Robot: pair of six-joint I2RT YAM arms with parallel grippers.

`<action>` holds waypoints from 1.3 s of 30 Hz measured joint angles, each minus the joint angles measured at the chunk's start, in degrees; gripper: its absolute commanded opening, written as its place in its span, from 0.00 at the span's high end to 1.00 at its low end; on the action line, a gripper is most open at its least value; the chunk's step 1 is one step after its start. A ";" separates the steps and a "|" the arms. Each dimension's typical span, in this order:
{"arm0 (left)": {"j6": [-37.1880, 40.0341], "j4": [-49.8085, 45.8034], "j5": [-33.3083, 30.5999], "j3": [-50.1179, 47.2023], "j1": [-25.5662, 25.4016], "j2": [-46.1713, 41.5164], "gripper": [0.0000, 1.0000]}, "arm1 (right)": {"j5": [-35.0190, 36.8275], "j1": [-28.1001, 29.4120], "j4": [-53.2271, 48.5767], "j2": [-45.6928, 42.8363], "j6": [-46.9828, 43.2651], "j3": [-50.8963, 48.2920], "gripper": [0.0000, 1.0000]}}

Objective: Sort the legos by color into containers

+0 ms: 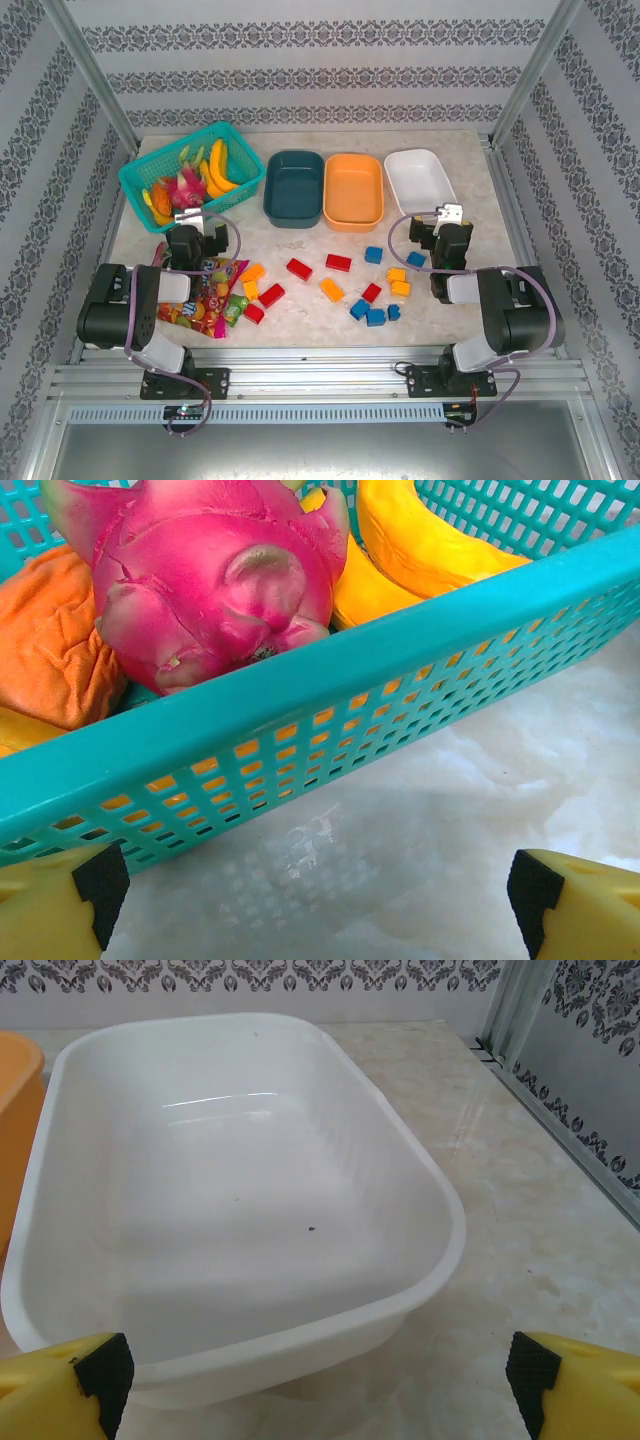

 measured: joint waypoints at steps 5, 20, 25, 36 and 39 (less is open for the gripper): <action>0.00 0.00 0.00 0.00 0.00 0.00 0.00 | 0.00 0.00 0.00 0.00 -0.02 0.00 0.02; 0.00 0.00 0.00 0.00 0.00 0.00 0.00 | 0.00 0.00 0.00 0.00 0.00 0.00 0.02; 0.61 -6.51 -1.25 0.79 -1.11 -5.49 0.00 | 1.64 1.14 -3.06 -3.80 -0.37 -0.02 0.02; 2.05 -25.88 -16.57 14.56 -15.69 -33.66 0.00 | 16.06 9.38 -39.45 -29.73 3.32 26.97 0.02; -3.85 -32.68 -18.38 21.97 -18.82 -34.36 0.00 | 12.55 5.97 -56.87 -29.46 15.96 43.15 0.02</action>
